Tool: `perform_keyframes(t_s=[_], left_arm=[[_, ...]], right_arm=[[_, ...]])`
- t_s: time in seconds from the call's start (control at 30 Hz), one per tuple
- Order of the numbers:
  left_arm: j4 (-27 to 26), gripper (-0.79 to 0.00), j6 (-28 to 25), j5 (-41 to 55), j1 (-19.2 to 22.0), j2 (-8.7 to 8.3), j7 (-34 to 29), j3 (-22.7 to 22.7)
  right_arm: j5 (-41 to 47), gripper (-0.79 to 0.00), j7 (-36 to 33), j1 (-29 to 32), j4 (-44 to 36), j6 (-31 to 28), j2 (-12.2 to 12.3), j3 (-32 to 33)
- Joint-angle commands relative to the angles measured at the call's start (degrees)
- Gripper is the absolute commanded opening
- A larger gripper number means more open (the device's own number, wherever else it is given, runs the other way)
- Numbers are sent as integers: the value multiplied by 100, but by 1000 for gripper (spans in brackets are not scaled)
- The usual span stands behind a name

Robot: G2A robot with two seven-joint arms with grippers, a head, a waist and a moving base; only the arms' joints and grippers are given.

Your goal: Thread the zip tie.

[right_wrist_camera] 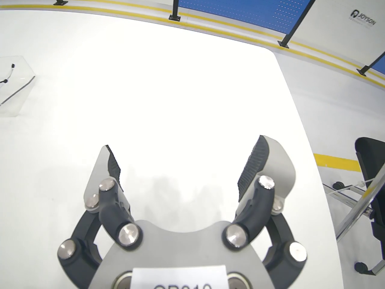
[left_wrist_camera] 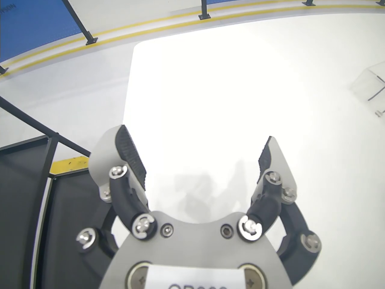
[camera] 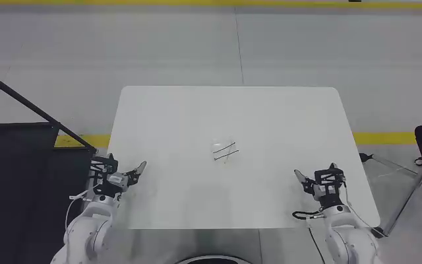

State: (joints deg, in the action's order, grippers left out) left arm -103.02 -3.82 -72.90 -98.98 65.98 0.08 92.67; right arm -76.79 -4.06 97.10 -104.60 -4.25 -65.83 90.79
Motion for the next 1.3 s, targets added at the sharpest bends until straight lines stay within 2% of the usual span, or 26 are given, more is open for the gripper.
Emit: perform_keyframes(t_s=[0.0, 0.2, 0.37, 0.7, 1.13, 1.27], left_arm=[[15, 0, -179, 6, -13, -9, 86, 58], [80, 0, -742, 152, -54, -31, 234, 188], [85, 0, -1110, 406, -81, -41, 284, 293], [107, 0, -1227, 593, -42, -42, -15, 336], [103, 0, -1291, 577, -41, -46, -108, 320], [113, 0, -1282, 593, -34, -41, -77, 308]], right_arm=[[39, 0, -193, -102, -56, -259, 9, -15], [509, 0, -892, -586, -71, -1273, 40, -117], [1492, 0, -1877, -1194, 217, -1946, 46, -275], [2821, 0, -3299, -2104, 719, -2435, 72, -535], [2847, 0, -3265, -2095, 732, -2428, 70, -555], [3542, 0, -3648, -2475, 1172, -2799, 61, -825]])
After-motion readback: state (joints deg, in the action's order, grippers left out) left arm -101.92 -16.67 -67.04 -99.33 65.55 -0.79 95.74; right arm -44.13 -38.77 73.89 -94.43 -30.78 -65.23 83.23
